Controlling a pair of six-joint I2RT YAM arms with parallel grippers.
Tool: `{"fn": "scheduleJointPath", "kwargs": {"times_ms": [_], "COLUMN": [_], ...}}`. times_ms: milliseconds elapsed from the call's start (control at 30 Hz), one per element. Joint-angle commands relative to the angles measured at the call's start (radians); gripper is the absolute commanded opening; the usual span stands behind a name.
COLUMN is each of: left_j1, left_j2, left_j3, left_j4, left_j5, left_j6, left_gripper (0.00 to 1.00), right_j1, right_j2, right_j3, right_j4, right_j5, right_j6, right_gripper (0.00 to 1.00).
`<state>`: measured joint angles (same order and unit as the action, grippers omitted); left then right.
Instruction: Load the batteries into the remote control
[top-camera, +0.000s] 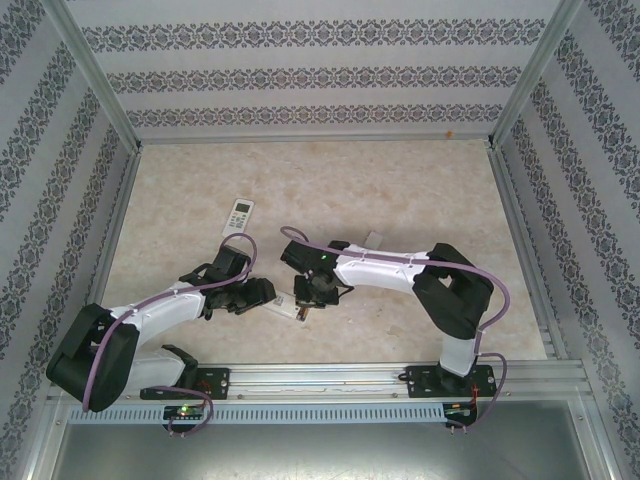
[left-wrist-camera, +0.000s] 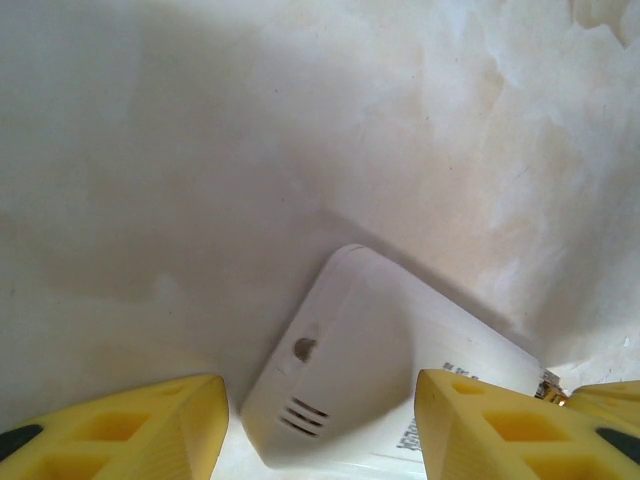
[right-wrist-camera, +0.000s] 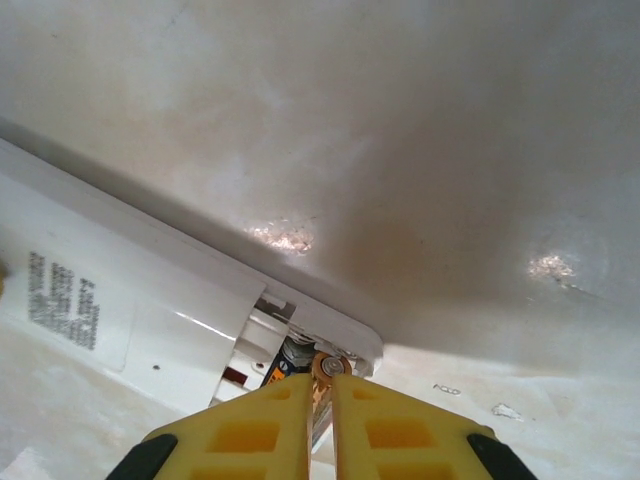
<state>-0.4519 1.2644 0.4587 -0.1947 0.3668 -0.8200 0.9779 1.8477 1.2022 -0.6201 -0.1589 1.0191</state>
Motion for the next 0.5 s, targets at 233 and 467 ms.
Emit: {"fn": "scheduleJointPath", "kwargs": {"times_ms": [233, 467], "left_j1": [-0.026, -0.025], "left_j2": [0.062, 0.053], "left_j3": [-0.036, -0.036], "left_j4": [0.078, 0.071], "left_j5": [0.037, 0.034], "left_j6": [0.013, 0.010], "left_gripper": [0.55, 0.55], "right_j1": [0.044, 0.096], "right_j2": [0.060, 0.135], "right_j3": [-0.035, -0.035], "right_j4": [-0.051, -0.090], "right_j5": [0.000, -0.009], "right_j6": [0.022, 0.018], "right_gripper": [0.15, 0.14]}}
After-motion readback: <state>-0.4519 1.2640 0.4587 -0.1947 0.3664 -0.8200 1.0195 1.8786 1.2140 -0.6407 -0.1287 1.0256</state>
